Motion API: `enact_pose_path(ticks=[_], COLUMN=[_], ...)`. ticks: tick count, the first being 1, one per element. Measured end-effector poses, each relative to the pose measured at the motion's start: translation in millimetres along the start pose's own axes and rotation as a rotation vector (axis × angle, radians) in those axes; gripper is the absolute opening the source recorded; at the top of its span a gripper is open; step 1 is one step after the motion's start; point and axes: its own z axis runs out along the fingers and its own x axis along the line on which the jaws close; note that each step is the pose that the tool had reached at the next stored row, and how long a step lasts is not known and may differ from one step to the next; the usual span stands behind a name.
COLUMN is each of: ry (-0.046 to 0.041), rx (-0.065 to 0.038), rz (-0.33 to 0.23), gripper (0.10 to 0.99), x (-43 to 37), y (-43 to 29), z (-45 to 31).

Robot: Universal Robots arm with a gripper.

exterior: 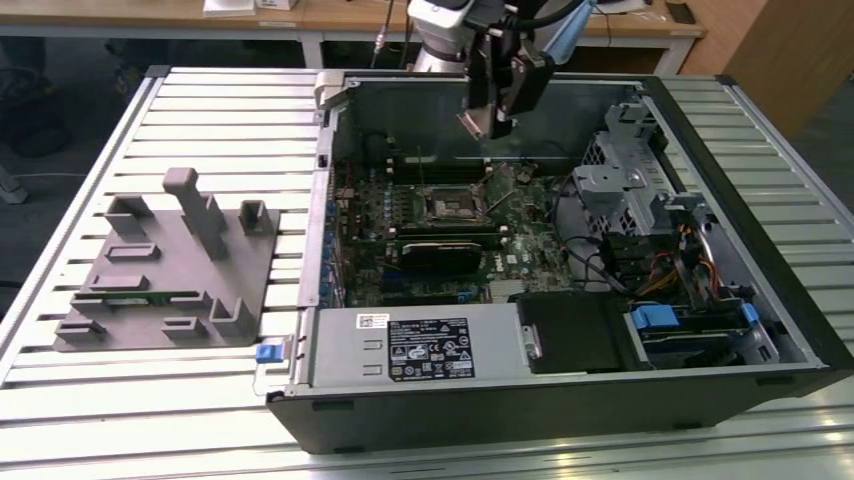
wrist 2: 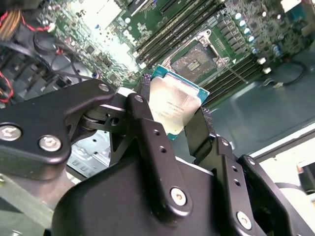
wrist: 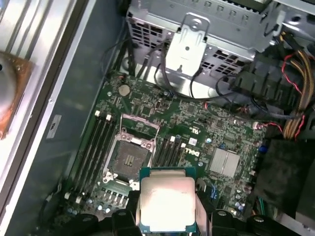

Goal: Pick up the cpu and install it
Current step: 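Place the cpu into insertion slot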

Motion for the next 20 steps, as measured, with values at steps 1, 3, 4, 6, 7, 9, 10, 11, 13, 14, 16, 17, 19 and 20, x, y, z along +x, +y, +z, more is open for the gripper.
enact_pose_path(ticks=[1,3,4,6,7,9,10,11,13,14,16,17,19,20], ry=[-0.0010,-0.0030,-0.0041,-0.0060,-0.0070,-0.0090,-0.0099,-0.0109,-0.0128,-0.0138,-0.0157,-0.0167,-0.0188,-0.0196], rx=[0.000,0.001,0.001,0.001,0.001,0.002,0.002,0.002,0.003,0.003,0.003,0.003,0.004,0.004], rz=[0.016,0.048,0.064,0.094,0.110,0.142,0.158,0.173,0.204,0.220,0.252,0.268,0.301,0.316], gripper=[0.533,0.533,0.533,0.533,0.533,0.533,0.533,0.533,0.533,0.533,0.533,0.533,0.533,0.533], x=[0.0,0.0,0.0,0.1,0.1,0.2,0.2,0.2,0.2,0.3,0.3,0.3,0.3,0.4], y=[0.0,0.0,-0.1,-0.1,-0.1,-0.1,-0.1,-0.1,-0.2,-0.2,-0.2,-0.2,-0.2,-0.2], z=[0.3,0.8,1.1,1.6,1.9,2.5,2.8,3.1,3.6,3.9,4.5,4.8,5.4,5.7])
